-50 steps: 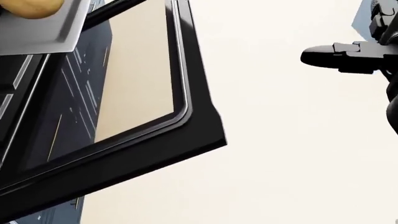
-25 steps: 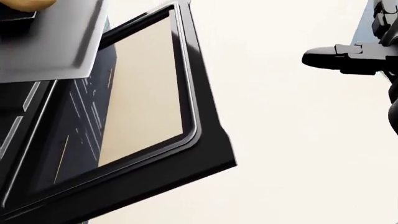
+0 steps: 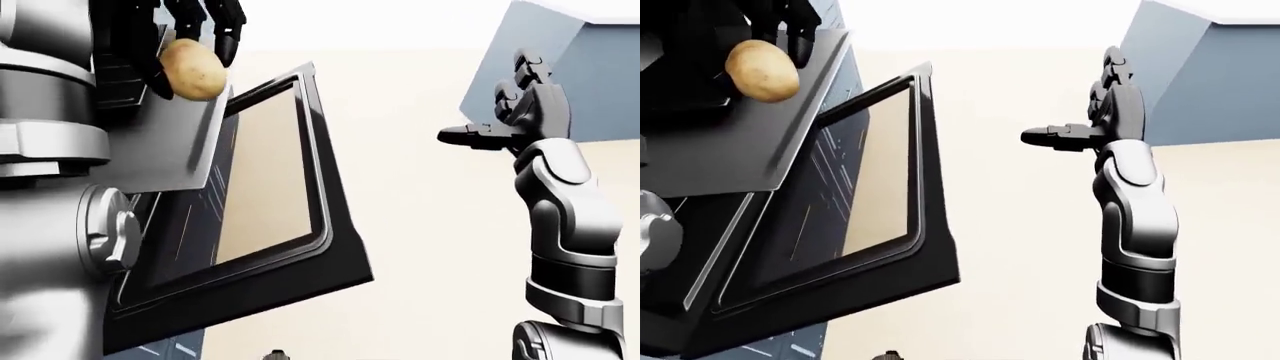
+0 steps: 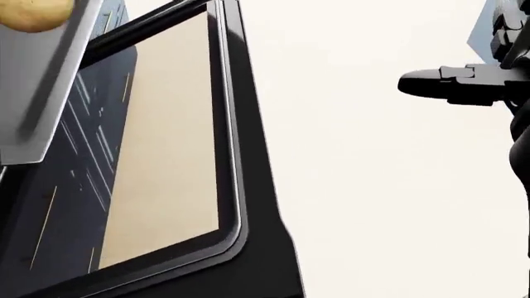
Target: Place the potato on the top rack of the oven.
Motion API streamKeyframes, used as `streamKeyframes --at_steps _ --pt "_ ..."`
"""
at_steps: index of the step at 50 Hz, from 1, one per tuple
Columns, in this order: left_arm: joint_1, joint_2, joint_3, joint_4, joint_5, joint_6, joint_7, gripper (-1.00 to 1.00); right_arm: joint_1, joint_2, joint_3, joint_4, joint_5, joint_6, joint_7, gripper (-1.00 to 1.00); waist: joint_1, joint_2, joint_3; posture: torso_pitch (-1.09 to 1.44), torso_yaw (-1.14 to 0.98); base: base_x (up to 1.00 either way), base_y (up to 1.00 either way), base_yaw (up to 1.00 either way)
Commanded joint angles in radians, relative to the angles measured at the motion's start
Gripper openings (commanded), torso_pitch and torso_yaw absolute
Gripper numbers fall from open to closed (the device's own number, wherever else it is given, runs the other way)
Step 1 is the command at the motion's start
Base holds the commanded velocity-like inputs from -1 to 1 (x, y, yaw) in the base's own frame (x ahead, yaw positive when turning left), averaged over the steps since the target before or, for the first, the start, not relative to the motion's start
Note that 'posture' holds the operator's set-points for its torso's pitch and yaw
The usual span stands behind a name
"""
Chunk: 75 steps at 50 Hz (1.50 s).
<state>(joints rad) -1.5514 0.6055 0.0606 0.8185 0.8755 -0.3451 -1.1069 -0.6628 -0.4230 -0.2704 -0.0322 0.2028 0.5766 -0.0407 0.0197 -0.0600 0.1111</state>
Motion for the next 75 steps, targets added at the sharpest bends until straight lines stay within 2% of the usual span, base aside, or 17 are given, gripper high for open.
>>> streamKeyframes --at_steps 1,2,4,5,7,9,12,20,23,31,33,41,52,58,63,65,75 --pt "-0.057 0.018 0.021 -0.053 -0.012 0.001 0.017 -0.95 -0.037 -0.013 -0.009 -0.044 0.002 -0.039 0.002 1.00 0.003 0.004 -0.042 0.00 0.00 0.00 0.00 0.00" --pt "-0.056 0.018 0.022 -0.053 -0.012 0.000 0.018 -0.95 -0.038 -0.013 -0.009 -0.043 0.003 -0.041 0.005 1.00 -0.002 0.020 -0.048 0.00 0.00 0.00 0.00 0.00" --pt "-0.055 0.018 0.022 -0.055 -0.013 0.000 0.018 -0.95 -0.037 -0.014 -0.010 -0.046 0.002 -0.037 0.004 1.00 -0.009 0.074 -0.073 0.00 0.00 0.00 0.00 0.00" --pt "-0.054 0.019 0.022 -0.053 -0.012 -0.002 0.020 -0.95 -0.037 -0.013 -0.011 -0.046 0.004 -0.039 0.005 1.00 -0.015 0.032 -0.066 0.00 0.00 0.00 0.00 0.00" --pt "-0.061 0.016 0.020 -0.057 -0.012 0.004 0.013 -0.95 -0.037 -0.013 -0.011 -0.050 0.005 -0.038 0.004 1.00 -0.004 0.037 -0.077 0.00 0.00 0.00 0.00 0.00" --pt "-0.081 0.013 0.017 -0.045 -0.009 0.005 0.009 -0.95 -0.038 -0.014 -0.010 -0.042 0.003 -0.041 0.004 1.00 -0.001 0.035 -0.078 0.00 0.00 0.00 0.00 0.00" --pt "-0.104 0.015 0.013 -0.014 -0.003 -0.007 0.019 -0.95 -0.041 -0.016 -0.012 -0.047 0.006 -0.034 0.004 1.00 0.009 0.014 -0.085 0.00 0.00 0.00 0.00 0.00" --pt "-0.112 0.025 0.016 0.003 0.006 -0.024 0.024 -0.95 -0.036 -0.012 -0.005 -0.048 -0.001 -0.041 0.007 1.00 0.001 0.011 -0.080 0.00 0.00 0.00 0.00 0.00" --pt "-0.145 0.032 0.014 0.027 0.007 -0.028 0.019 -0.95 -0.036 -0.012 -0.007 -0.047 -0.001 -0.040 0.009 1.00 0.000 0.012 -0.077 0.00 0.00 0.00 0.00 0.00" --pt "-0.185 0.069 -0.005 0.143 0.083 -0.044 0.087 -0.95 -0.036 -0.008 -0.006 -0.046 -0.002 -0.042 0.011 1.00 -0.004 0.011 -0.069 0.00 0.00 0.00 0.00 0.00" --pt "-0.207 0.084 -0.005 0.184 0.099 -0.056 0.108 -0.95 -0.035 -0.008 -0.006 -0.049 -0.002 -0.040 0.011 1.00 -0.005 0.013 -0.070 0.00 0.00 0.00 0.00 0.00" --pt "-0.348 0.141 -0.021 0.292 0.172 -0.100 0.102 -0.95 -0.034 -0.007 -0.008 -0.047 -0.002 -0.042 0.013 1.00 -0.013 0.013 -0.066 0.00 0.00 0.00 0.00 0.00" --pt "-0.452 0.160 -0.038 0.378 0.282 -0.096 0.144 -0.95 -0.035 -0.008 -0.010 -0.044 0.005 -0.042 0.012 1.00 -0.012 0.015 -0.067 0.00 0.00 0.00 0.00 0.00" --pt "-0.399 0.136 -0.040 0.409 0.352 -0.033 0.302 -0.96 -0.032 -0.010 -0.011 -0.053 0.009 -0.037 0.010 1.00 -0.010 0.014 -0.073 0.00 0.00 0.00 0.00 0.00" --pt "-0.370 0.094 -0.021 0.440 0.367 0.080 0.425 -0.96 -0.035 -0.011 -0.011 -0.053 0.012 -0.035 0.009 1.00 -0.009 0.011 -0.082 0.00 0.00 0.00 0.00 0.00" --pt "-0.353 0.080 -0.005 0.452 0.348 0.117 0.421 -0.96 -0.039 -0.010 -0.008 -0.046 0.011 -0.041 0.010 1.00 -0.008 0.009 -0.083 0.00 0.00 0.00 0.00 0.00" --pt "-0.328 0.075 -0.034 0.475 0.392 0.147 0.469 -0.97 -0.040 -0.016 -0.016 -0.040 0.018 -0.041 0.011 1.00 -0.006 0.004 -0.090 0.00 0.00 0.00 0.00 0.00"
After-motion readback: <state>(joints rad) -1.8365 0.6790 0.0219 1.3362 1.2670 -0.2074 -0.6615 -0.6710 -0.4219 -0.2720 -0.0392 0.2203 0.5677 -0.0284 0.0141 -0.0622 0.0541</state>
